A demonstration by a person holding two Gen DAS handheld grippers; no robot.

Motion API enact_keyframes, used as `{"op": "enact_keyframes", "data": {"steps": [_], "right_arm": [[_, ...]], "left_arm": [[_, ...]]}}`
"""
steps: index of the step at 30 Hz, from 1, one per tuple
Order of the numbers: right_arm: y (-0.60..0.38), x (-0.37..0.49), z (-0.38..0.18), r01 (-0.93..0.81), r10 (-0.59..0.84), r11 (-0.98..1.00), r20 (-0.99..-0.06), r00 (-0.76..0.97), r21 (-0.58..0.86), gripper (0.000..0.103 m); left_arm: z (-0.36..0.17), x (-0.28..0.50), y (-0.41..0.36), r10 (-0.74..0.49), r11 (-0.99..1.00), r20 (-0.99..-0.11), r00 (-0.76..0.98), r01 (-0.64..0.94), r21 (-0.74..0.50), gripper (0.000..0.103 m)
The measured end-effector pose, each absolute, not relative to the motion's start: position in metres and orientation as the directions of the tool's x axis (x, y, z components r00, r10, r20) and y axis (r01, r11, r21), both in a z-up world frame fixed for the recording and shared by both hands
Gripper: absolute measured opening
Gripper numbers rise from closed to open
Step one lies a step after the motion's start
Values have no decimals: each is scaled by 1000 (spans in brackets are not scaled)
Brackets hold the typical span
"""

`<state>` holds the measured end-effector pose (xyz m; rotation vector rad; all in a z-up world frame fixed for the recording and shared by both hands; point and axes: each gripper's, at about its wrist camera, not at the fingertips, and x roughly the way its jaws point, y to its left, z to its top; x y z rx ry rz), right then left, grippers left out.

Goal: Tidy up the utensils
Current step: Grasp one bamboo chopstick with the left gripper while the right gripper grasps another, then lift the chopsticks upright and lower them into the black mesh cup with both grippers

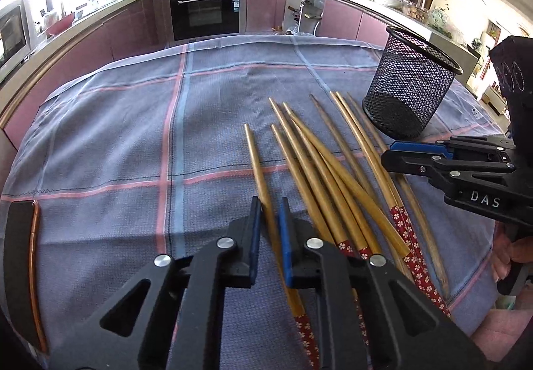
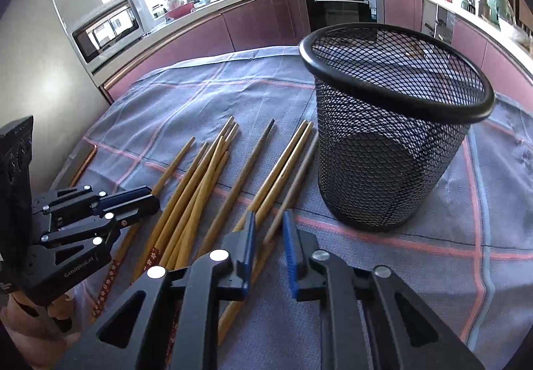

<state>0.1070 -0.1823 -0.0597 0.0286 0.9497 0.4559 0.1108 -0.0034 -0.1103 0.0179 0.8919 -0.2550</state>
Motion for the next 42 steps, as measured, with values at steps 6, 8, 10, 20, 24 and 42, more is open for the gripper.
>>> {"op": "enact_keyframes", "data": {"steps": [6, 8, 10, 20, 24, 42], "right_arm": [[-188, 106, -62, -344, 377, 912, -789, 484, 225, 14], [-183, 106, -62, -350, 360, 915, -793, 492, 199, 14], [-179, 108, -62, -353, 354, 917, -790, 500, 188, 15], [-201, 94, -43, -378, 464, 879, -699, 545, 290, 5], [-213, 83, -21, -420, 528, 846, -628, 572, 329, 5], [-264, 78, 77, -502, 585, 810, -350, 732, 303, 5]], "left_arm": [[-109, 109, -2, -223, 967, -774, 592, 234, -100, 12], [-108, 110, -4, -218, 967, -775, 593, 236, -91, 12], [-109, 112, -5, -218, 967, -775, 592, 235, -93, 11], [-90, 102, 2, -243, 967, -733, 635, 217, -132, 7], [-66, 94, 8, -333, 941, -688, 644, 269, -204, 7], [83, 79, -17, -559, 829, -357, 748, 488, -274, 7]]}}
